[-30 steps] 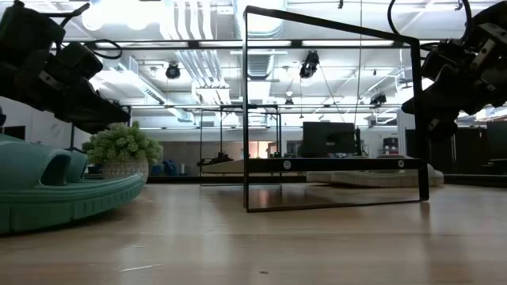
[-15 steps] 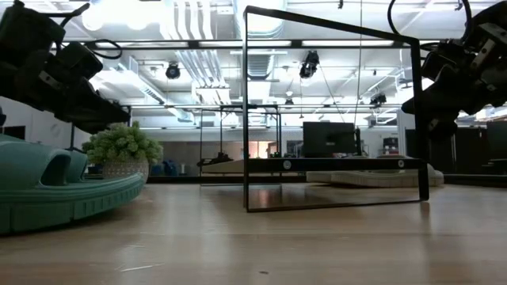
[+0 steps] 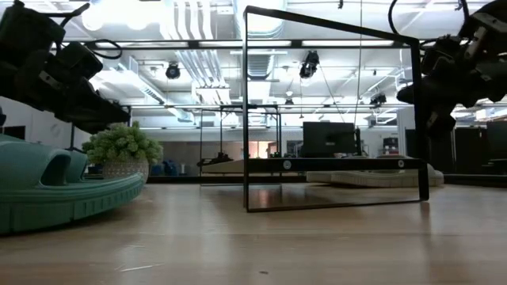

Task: Pick and place slides into the shelf
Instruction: Put the gray slipper on the shelf

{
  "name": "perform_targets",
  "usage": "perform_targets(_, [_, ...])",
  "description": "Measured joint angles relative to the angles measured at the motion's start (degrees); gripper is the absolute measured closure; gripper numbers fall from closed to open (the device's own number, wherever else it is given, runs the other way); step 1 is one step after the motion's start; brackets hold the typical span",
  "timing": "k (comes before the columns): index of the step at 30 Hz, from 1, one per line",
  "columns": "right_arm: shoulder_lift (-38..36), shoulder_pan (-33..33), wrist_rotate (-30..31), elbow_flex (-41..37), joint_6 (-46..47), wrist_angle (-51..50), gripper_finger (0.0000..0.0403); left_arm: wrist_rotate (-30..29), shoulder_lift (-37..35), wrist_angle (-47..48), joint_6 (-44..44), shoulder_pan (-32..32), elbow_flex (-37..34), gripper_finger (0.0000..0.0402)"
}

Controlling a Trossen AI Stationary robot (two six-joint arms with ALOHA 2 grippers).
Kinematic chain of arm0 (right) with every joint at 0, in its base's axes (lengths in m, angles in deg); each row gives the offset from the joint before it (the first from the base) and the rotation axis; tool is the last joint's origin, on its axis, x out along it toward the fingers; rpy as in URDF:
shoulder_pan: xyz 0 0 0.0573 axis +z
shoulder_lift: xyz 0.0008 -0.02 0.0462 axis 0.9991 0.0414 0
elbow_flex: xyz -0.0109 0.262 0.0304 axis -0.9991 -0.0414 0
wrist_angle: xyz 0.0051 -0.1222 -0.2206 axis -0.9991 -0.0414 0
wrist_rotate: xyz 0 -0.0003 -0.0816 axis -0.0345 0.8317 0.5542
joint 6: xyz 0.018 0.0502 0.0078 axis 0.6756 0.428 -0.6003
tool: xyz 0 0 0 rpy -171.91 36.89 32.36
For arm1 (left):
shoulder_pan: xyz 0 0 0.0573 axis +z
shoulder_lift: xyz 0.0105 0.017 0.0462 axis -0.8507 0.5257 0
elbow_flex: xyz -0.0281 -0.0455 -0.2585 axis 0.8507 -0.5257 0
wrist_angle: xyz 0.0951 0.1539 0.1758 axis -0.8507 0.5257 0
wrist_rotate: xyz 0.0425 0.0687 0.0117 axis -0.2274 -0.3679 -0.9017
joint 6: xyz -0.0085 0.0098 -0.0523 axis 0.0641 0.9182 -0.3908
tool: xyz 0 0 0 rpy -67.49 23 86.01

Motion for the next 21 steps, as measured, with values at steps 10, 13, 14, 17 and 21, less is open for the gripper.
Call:
perform_targets(10, [0.00,0.00,9.80,0.00,10.21,18.74,0.0394,-1.05,0.00,-26.40,-5.76,-0.01,0.00,0.0402])
perform_targets(13, [0.02,0.01,16.45,0.00,10.23,26.55,0.0394,-5.00,0.13,-42.46,-10.66,-0.03,0.00,0.0402])
perform_targets(14, [0.00,0.02,19.16,0.00,10.25,29.38,0.0394,-7.49,0.39,-47.95,-12.92,-0.03,0.00,0.0402])
perform_targets(17, [0.00,0.00,23.78,0.00,7.51,37.23,0.0394,-11.55,1.50,-60.84,-13.09,0.03,0.02,0.0402])
perform_targets(21, [0.00,0.00,24.69,0.00,3.30,42.93,0.0389,-11.55,3.87,-63.97,-8.91,0.01,1.28,0.0402])
